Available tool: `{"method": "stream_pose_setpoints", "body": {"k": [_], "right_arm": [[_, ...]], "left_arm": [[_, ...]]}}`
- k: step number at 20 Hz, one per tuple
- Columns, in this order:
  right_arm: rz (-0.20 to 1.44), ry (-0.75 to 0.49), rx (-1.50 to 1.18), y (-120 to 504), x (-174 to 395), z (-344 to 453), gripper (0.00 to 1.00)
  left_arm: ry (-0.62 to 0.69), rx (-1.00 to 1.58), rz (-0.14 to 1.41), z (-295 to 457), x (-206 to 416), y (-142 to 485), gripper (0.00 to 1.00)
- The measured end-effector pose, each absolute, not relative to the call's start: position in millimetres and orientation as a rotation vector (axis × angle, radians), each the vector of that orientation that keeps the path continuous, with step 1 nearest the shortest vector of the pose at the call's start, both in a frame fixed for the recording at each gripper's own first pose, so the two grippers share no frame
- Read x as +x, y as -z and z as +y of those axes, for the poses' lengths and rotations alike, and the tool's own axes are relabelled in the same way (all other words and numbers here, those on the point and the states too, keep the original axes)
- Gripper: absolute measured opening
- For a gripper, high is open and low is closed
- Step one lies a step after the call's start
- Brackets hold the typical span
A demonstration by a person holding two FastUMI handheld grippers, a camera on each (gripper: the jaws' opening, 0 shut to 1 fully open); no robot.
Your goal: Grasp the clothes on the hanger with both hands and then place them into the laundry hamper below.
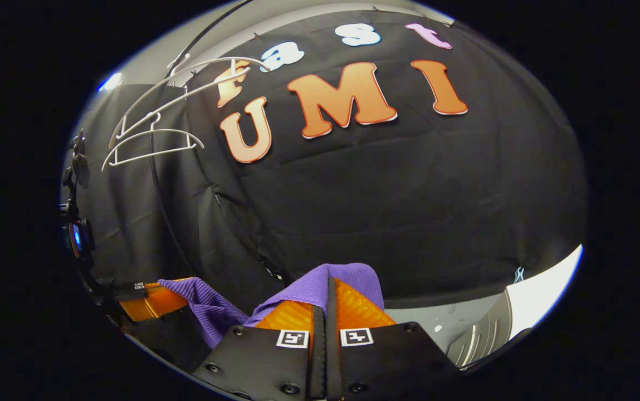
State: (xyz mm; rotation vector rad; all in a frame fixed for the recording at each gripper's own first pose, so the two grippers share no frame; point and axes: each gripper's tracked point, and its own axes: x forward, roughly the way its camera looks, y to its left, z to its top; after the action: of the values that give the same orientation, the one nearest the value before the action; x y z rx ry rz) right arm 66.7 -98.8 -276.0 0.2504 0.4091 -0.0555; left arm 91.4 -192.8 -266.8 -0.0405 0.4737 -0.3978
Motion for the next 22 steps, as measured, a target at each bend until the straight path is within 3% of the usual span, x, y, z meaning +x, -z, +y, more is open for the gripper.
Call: {"method": "stream_pose_setpoints", "body": {"k": [15, 22], "right_arm": [[0.738, 0.155, 0.242, 483, 33, -97, 0.08], [0.904, 0.218, 0.29, 563, 13, -104, 0.07]], "left_arm": [[0.321, -0.076, 0.843, -190, 62, 475, 0.0], [0.224, -0.035, 1.002, -166, 27, 558, 0.0]]}}
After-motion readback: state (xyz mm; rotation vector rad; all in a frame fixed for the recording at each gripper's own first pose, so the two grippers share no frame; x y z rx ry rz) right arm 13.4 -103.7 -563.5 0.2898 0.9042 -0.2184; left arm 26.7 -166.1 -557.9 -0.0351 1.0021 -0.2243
